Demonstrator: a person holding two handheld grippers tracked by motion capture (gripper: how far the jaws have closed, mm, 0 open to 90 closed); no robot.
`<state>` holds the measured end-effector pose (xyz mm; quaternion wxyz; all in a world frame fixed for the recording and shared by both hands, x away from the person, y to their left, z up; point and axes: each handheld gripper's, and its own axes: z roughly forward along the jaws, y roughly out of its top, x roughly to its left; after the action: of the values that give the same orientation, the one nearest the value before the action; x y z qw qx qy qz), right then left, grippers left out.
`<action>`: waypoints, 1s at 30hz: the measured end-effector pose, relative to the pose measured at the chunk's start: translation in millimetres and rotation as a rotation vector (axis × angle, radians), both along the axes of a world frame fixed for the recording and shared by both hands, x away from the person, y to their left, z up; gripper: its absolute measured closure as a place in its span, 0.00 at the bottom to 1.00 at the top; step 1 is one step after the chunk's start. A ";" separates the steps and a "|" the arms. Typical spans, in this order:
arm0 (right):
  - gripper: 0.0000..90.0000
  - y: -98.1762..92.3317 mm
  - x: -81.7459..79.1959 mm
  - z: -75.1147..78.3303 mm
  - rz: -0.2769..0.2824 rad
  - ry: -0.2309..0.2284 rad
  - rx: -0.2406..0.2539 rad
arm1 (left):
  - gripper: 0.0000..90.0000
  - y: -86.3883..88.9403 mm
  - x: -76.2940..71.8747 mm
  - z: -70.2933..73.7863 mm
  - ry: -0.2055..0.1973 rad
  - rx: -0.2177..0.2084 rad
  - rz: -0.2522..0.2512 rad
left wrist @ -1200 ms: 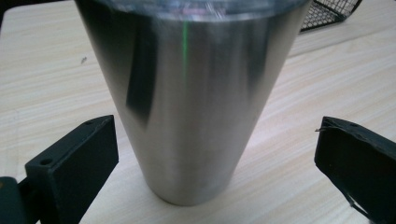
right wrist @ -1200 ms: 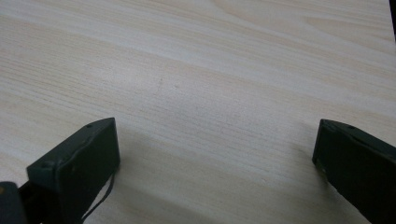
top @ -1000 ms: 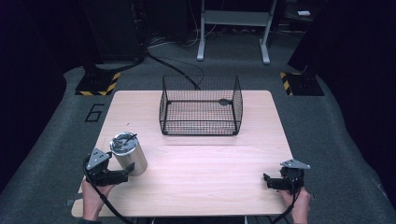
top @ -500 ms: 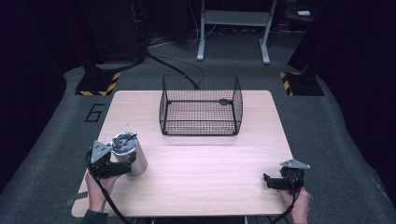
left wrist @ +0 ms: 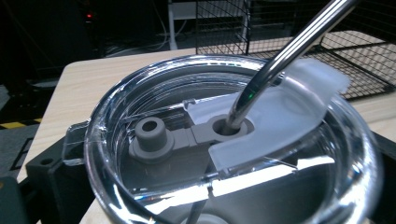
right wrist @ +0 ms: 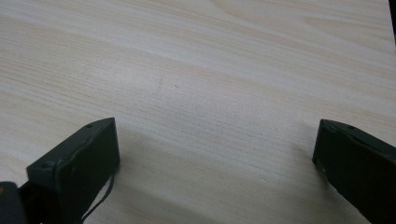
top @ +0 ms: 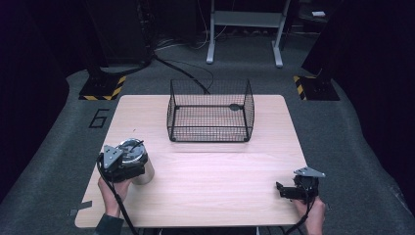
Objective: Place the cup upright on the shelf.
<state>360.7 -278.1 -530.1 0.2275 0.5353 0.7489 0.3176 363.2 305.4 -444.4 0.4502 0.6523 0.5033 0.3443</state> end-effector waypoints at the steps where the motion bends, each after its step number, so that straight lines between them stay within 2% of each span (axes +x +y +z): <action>1: 0.00 0.3 0.0 0.0 -0.003 0.000 0.004 | 0.00 -0.9 0.3 -0.8 -0.003 0.001 0.010; 4: 0.00 0.0 0.0 0.0 0.000 0.000 0.000 | 0.00 -3.1 2.4 -3.0 -0.007 0.000 0.038; 10: 0.00 -0.4 0.1 0.0 0.002 0.000 -0.002 | 0.04 -5.6 2.6 -3.7 -0.016 -0.003 0.049; 21: 0.00 0.3 0.1 0.0 -0.003 0.000 0.006 | 0.05 -2.4 3.8 -1.6 0.005 -0.001 0.021; 25: 0.00 -0.2 0.1 0.0 0.001 0.000 0.000 | 0.05 -1.6 4.7 -0.4 0.000 0.010 0.018; 30: 0.00 -0.3 0.1 0.0 0.002 0.000 -0.001 | 0.05 0.9 4.4 5.2 -0.005 -0.002 -0.004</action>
<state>360.9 -278.4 -530.1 0.2273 0.5345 0.7496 0.3175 367.6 306.3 -439.2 0.4528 0.6519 0.5011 0.3447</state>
